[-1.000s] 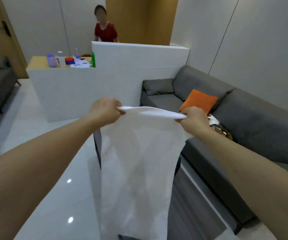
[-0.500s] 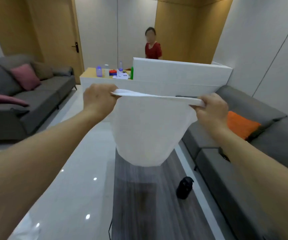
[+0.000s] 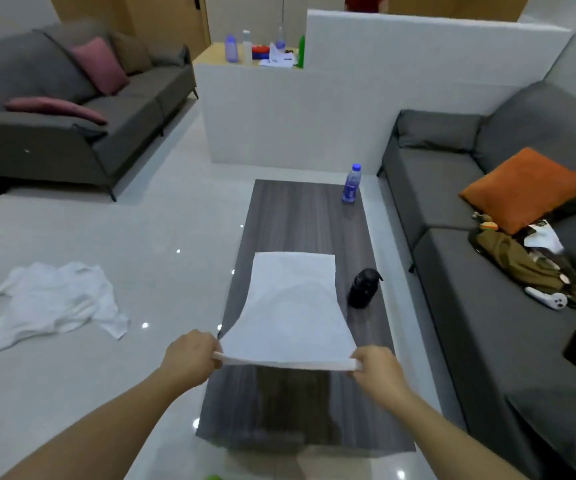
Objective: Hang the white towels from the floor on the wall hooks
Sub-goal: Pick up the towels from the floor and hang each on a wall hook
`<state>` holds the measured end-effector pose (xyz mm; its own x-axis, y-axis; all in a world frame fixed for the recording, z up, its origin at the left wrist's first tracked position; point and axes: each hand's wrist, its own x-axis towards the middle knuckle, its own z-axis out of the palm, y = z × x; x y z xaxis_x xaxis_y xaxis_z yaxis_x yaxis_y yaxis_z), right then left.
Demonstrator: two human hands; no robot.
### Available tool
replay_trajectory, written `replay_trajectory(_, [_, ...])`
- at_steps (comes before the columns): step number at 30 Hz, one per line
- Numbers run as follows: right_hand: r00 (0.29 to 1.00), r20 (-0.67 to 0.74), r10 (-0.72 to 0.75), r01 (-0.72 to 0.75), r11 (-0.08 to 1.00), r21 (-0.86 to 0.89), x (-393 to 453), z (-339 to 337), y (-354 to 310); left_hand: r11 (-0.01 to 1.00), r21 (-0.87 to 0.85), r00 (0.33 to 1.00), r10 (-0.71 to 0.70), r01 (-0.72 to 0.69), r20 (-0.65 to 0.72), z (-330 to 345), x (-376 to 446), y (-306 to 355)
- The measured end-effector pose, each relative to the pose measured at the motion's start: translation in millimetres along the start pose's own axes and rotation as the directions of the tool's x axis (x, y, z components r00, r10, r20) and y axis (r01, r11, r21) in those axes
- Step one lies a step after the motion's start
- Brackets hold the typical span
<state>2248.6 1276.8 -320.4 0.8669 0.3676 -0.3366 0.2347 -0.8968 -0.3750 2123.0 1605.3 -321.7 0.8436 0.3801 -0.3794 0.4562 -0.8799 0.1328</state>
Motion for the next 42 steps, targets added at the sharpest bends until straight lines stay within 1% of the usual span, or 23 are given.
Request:
replay_trajectory(2, [0.992,0.121,0.036,-0.037,0.999,0.006,-14.9,25.3,19.0,1.000,0.011,0.995,-0.028,0.027,0.101,35.3,-15.1,1.2])
replay_trajectory(3, [0.985,0.159,0.060,-0.059,0.998,-0.012,-20.3,35.4,25.7,0.999,0.020,0.989,-0.035,0.032,0.143,48.3,-21.2,1.3])
replay_trajectory(6, [0.967,0.223,0.123,-0.117,0.992,-0.039,-26.8,53.0,40.1,0.998,0.040,0.975,-0.050,0.042,0.217,72.2,-28.1,0.6])
replay_trajectory(12, [0.952,0.240,0.192,-0.176,0.981,-0.087,4.0,63.4,50.4,0.996,-0.016,0.968,-0.085,0.092,0.236,82.1,2.8,3.3])
replay_trajectory(18, [0.949,0.214,0.230,-0.220,0.973,-0.067,88.8,52.6,32.6,0.991,-0.100,0.963,-0.059,0.089,0.264,60.5,79.9,-4.1])
replay_trajectory(20, [0.955,0.186,0.233,-0.228,0.972,-0.052,128.2,40.0,22.4,0.980,-0.170,0.967,-0.059,0.103,0.247,44.3,118.1,-4.8])
replay_trajectory(22, [0.963,0.108,0.247,-0.247,0.969,-0.015,171.0,23.1,10.3,0.960,-0.253,0.980,-0.070,0.117,0.188,24.2,157.9,-2.9])
replay_trajectory(24, [0.965,-0.006,0.261,-0.261,0.965,0.036,208.6,7.5,-1.5,0.938,-0.327,0.993,-0.093,0.110,0.067,6.1,194.7,0.8])
replay_trajectory(26, [0.958,-0.103,0.267,-0.255,0.960,0.112,236.4,-2.9,-9.8,0.905,-0.411,0.989,-0.142,0.112,-0.045,-6.2,224.0,5.2])
replay_trajectory(27, [0.954,-0.125,0.271,-0.252,0.956,0.147,245.5,-5.4,-12.0,0.884,-0.453,0.984,-0.164,0.116,-0.068,-8.7,235.1,6.8])
replay_trajectory(29, [0.956,-0.111,0.272,-0.252,0.954,0.163,253.7,-2.2,-12.5,0.865,-0.488,0.983,-0.172,0.118,-0.067,-6.3,250.2,7.6])
replay_trajectory(32, [0.949,-0.011,0.315,-0.310,0.939,0.149,242.0,23.8,1.2,0.869,-0.471,0.988,-0.150,0.150,0.038,20.8,248.7,3.1])
replay_trajectory(34, [0.924,0.114,0.365,-0.378,0.917,0.131,223.3,52.5,21.0,0.869,-0.439,0.971,-0.165,0.227,0.176,53.0,232.1,-3.6])
replay_trajectory(36, [0.863,0.271,0.427,-0.473,0.871,0.134,202.0,84.5,41.8,0.859,-0.407,0.929,-0.186,0.312,0.320,91.1,207.8,-11.5])
replay_trajectory(38, [0.795,0.380,0.472,-0.552,0.824,0.130,185.2,117.8,61.9,0.842,-0.367,0.873,-0.221,0.396,0.434,129.1,184.9,-18.4])
replay_trajectory(40, [0.743,0.435,0.509,-0.607,0.786,0.115,174.3,151.9,81.6,0.831,-0.310,0.814,-0.260,0.463,0.519,166.9,166.1,-23.6])
replay_trajectory(42, [0.707,0.455,0.542,-0.657,0.741,0.139,169.6,185.1,100.7,0.813,-0.274,0.775,-0.303,0.514,0.555,202.7,154.9,-25.0])
